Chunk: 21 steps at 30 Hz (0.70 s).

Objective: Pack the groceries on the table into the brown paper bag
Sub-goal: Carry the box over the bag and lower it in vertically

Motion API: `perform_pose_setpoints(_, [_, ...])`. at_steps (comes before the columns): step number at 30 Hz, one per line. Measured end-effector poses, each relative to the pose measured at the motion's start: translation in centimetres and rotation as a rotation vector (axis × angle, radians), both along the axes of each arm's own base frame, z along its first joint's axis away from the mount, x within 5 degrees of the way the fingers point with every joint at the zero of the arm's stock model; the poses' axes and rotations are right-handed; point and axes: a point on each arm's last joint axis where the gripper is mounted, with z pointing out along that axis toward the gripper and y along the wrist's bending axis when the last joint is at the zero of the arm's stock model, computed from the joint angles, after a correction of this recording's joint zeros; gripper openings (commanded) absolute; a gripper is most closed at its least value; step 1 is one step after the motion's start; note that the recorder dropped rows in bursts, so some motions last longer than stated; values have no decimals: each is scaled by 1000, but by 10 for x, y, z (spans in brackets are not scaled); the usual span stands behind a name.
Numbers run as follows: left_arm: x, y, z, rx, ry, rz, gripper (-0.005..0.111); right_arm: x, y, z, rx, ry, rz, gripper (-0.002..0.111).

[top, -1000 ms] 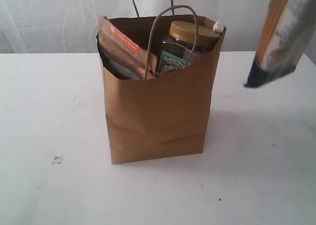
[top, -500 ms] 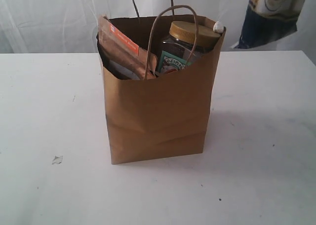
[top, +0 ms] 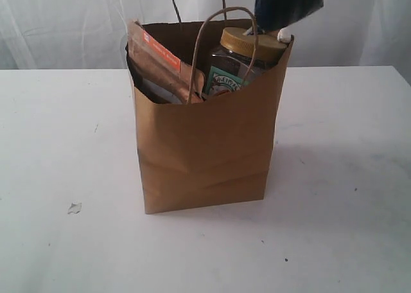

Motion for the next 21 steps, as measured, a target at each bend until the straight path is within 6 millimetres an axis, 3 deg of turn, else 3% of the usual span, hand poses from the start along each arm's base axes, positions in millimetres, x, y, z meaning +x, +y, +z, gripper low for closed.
perform_pose_setpoints(13, [0,0,0,0,0,0,71,23,51,-25,-87,66,104,0])
perform_pose_setpoints(21, [0,0,0,0,0,0,71,42,69,-46,-140,118,113,0])
